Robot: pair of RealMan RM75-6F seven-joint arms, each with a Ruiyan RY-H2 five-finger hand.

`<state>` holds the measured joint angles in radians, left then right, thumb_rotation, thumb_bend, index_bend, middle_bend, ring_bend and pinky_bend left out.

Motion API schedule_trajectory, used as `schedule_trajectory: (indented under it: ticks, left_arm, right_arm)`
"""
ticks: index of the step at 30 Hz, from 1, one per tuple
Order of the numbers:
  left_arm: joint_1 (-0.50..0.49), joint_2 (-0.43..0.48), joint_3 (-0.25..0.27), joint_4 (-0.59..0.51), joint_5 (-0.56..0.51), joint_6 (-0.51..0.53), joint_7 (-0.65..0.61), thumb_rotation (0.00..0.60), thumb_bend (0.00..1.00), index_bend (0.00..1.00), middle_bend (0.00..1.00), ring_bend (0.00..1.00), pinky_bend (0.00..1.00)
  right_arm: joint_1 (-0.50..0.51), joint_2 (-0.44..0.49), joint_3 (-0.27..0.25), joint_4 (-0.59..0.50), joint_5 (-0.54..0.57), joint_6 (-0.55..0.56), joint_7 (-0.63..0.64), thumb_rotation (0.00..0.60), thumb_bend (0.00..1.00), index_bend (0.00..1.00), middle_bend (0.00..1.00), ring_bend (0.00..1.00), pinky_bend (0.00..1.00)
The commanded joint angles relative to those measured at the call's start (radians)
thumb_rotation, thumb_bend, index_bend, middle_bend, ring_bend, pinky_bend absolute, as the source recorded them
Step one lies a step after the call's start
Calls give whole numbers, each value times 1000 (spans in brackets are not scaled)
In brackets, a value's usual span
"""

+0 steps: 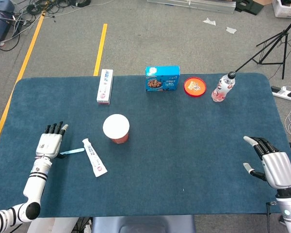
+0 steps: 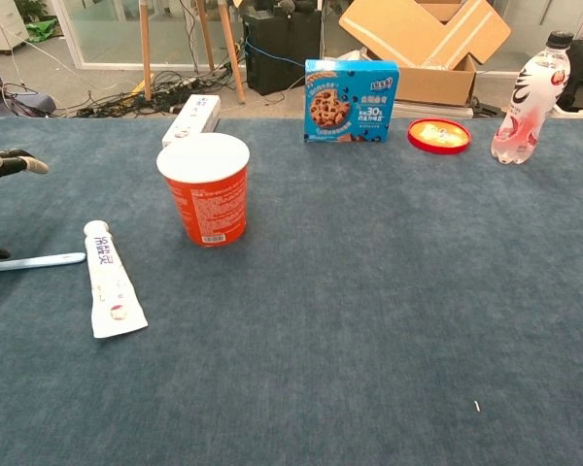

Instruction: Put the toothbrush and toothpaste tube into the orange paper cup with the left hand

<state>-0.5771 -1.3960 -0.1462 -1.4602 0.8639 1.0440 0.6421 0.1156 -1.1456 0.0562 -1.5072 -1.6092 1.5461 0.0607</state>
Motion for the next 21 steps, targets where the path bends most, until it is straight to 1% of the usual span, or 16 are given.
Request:
schedule_trajectory:
  ticks: [1, 4, 6, 7, 8, 10, 14, 17, 21]
  left_arm:
    - [-36, 31, -5, -54, -72, 5, 90, 600, 0, 49, 312, 336, 473]
    - [-57, 37, 0, -68, -114, -3, 137, 600, 0, 184, 670, 599, 649]
    - [-67, 37, 6, -69, -130, -10, 153, 600, 0, 281, 857, 733, 748]
    - [-73, 38, 11, -68, -141, -15, 161, 600, 0, 325, 931, 791, 795]
    - [-77, 37, 14, -66, -148, -19, 166, 600, 0, 364, 981, 843, 839]
    - [-85, 33, 20, -56, -153, -24, 169, 600, 0, 405, 1000, 895, 883]
    - [-92, 20, 28, -30, -153, -33, 153, 600, 0, 502, 1000, 985, 967]
    - [-96, 14, 36, -17, -161, -41, 148, 600, 0, 542, 1000, 1000, 993]
    - [-104, 7, 48, -8, -176, -46, 154, 600, 0, 573, 1000, 1000, 1000]
  right_arm:
    - [0, 1, 0, 0, -1, 1, 2, 600, 165, 216, 259, 223, 522]
    - [-1, 1, 0, 0, -1, 1, 4, 600, 166, 216, 260, 223, 523]
    - [-1, 2, 0, 0, 0, 1, 5, 600, 165, 216, 259, 223, 523]
    - [-1, 2, 0, 0, 0, 1, 5, 600, 165, 216, 260, 223, 523]
    - [0, 2, 0, 1, 1, 0, 5, 600, 165, 216, 260, 223, 522]
    - [0, 2, 0, 1, 1, -2, 3, 600, 165, 216, 259, 223, 522]
    - [1, 2, -1, 1, 1, -4, 1, 600, 165, 216, 260, 223, 522]
    - [1, 2, 0, 0, 2, -5, 1, 600, 165, 216, 260, 223, 523]
    - [1, 2, -1, 0, 2, -6, 0, 600, 165, 216, 260, 223, 523]
